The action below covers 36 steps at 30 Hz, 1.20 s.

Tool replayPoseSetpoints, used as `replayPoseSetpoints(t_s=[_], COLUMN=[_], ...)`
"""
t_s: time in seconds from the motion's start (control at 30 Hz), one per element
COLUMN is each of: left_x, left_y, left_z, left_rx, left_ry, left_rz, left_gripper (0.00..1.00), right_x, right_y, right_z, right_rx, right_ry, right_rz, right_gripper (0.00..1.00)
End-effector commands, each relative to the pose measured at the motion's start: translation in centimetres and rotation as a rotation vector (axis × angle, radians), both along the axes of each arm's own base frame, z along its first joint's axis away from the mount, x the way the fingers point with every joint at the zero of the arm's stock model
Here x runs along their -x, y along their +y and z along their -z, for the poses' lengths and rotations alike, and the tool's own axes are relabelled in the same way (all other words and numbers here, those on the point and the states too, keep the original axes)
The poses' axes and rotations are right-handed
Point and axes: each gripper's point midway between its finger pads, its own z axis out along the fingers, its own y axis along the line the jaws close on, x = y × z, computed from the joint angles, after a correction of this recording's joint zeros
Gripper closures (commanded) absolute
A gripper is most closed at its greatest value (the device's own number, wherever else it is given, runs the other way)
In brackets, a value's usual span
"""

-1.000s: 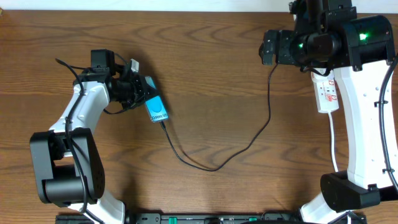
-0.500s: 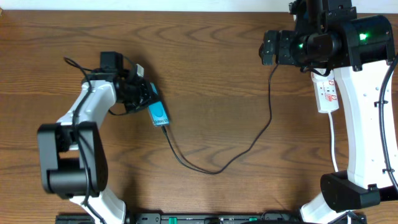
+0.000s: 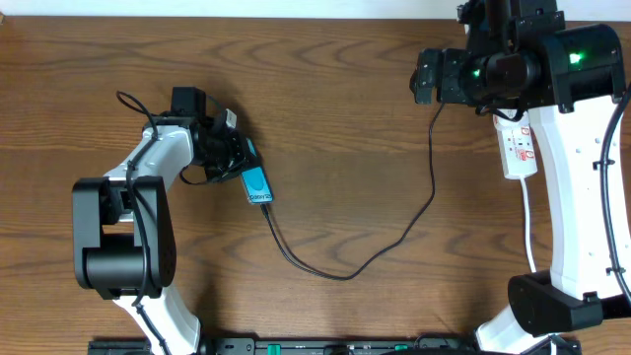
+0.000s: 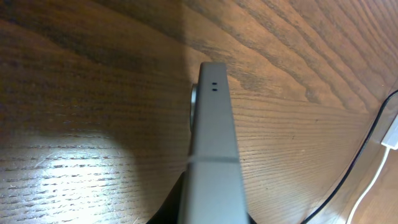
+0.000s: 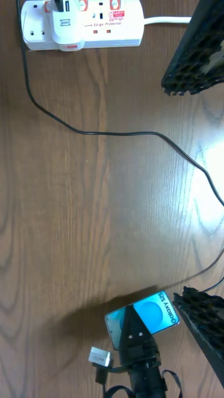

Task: Plug charger to phone and switch on socket
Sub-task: 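Lower the phone with the left gripper flat onto the table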

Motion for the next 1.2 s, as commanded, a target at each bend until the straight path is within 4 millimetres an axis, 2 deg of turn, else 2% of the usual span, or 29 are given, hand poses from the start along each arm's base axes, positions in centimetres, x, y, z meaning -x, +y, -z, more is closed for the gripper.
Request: replayPoseSetpoints(t_s=[0.0,1.17], left_x=[-0.2,-0.1], left_y=[0.1,1.5], left_z=[0.4,1.3], left_rx=[-0.009,-0.098], left_ry=[0.003,0.032], left_rz=[0.004,-0.046], left_gripper=[0.93,0.93], right_x=[0.0,0.1], right_y=[0.1,0.4], right_z=[0.2,0.3], right_rx=[0.015,0.015], right_ry=[0.005,0.005], right_rz=[-0.01,-0.017], right_gripper=[0.01,0.01])
